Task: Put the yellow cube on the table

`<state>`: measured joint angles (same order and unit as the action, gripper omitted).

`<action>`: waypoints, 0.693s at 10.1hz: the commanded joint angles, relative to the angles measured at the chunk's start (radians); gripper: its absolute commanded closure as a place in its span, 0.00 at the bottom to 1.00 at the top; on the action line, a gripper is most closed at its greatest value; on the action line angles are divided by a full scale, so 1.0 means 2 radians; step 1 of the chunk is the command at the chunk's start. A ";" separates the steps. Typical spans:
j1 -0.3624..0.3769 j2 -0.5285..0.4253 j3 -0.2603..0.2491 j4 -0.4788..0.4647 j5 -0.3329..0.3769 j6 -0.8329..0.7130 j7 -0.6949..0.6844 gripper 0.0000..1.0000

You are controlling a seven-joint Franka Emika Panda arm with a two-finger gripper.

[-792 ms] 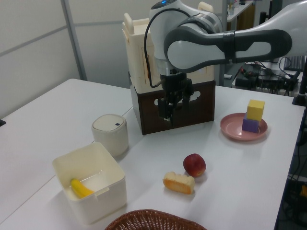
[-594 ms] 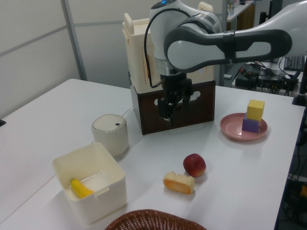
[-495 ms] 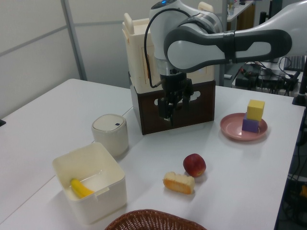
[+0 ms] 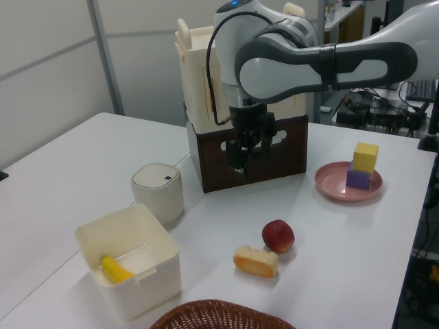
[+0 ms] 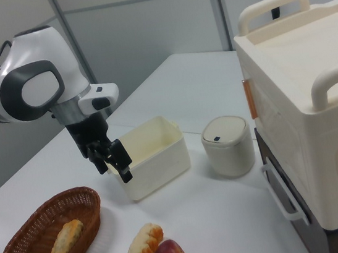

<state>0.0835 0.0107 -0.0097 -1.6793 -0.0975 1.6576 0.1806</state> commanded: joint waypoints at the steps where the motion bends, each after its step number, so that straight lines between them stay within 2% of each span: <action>1: 0.000 -0.006 -0.010 -0.004 0.003 0.001 -0.022 0.00; 6: -0.005 -0.004 -0.008 -0.017 0.003 0.002 -0.070 0.00; 7: -0.028 -0.006 -0.008 -0.019 0.003 0.000 -0.088 0.00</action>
<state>0.0758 0.0172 -0.0183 -1.6894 -0.0975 1.6576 0.0786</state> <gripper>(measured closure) 0.000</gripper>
